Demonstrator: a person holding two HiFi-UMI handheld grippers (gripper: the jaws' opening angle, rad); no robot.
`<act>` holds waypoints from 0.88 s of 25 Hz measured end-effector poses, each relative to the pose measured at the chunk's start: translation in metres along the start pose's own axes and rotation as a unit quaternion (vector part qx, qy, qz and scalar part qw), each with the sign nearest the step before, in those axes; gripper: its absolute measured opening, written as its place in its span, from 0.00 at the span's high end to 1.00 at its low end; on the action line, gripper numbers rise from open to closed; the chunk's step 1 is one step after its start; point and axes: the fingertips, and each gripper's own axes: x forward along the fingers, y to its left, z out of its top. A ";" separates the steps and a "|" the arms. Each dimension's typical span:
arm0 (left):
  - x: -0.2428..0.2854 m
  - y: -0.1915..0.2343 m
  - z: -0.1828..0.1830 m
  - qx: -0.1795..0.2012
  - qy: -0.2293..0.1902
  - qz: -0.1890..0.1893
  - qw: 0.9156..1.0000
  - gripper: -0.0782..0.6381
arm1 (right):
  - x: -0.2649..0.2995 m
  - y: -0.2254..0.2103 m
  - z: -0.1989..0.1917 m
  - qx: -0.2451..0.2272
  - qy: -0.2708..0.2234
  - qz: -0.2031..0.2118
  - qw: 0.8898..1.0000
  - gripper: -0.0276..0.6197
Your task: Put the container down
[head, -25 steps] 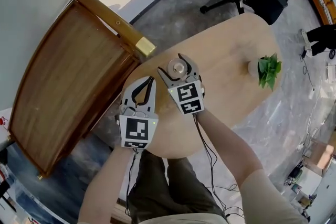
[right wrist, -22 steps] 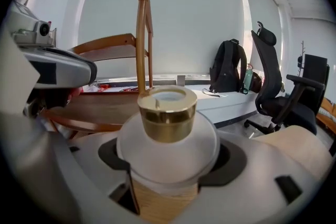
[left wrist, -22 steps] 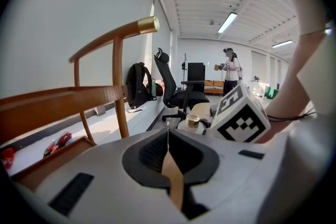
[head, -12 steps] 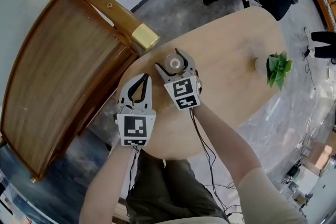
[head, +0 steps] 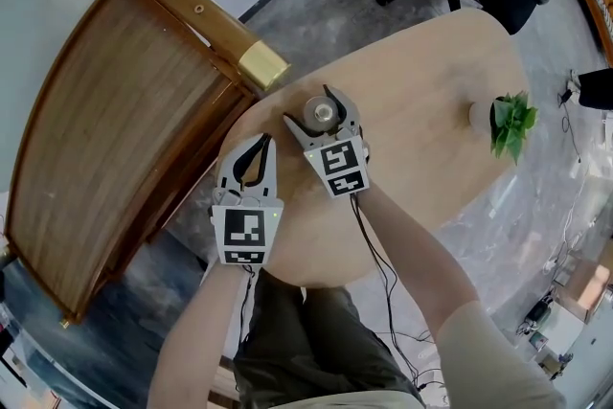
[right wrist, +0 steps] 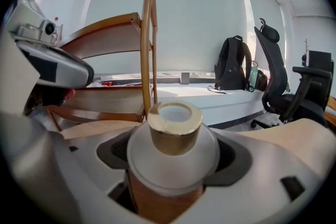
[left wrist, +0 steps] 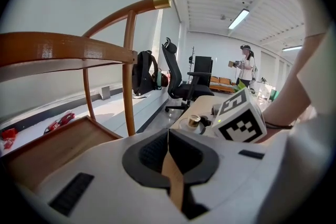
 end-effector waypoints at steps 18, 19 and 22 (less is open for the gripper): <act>-0.061 -0.020 0.089 0.012 0.011 -0.002 1.000 0.88 | -0.109 -0.022 0.113 0.060 -0.012 -0.014 0.998 0.44; -0.067 -0.021 0.094 0.009 0.016 -0.004 1.000 0.88 | -0.119 -0.022 0.122 0.059 -0.014 -0.018 0.998 0.44; -0.085 -0.023 0.112 0.011 0.025 -0.009 1.000 0.88 | -0.153 -0.022 0.153 0.062 -0.026 -0.031 0.997 0.50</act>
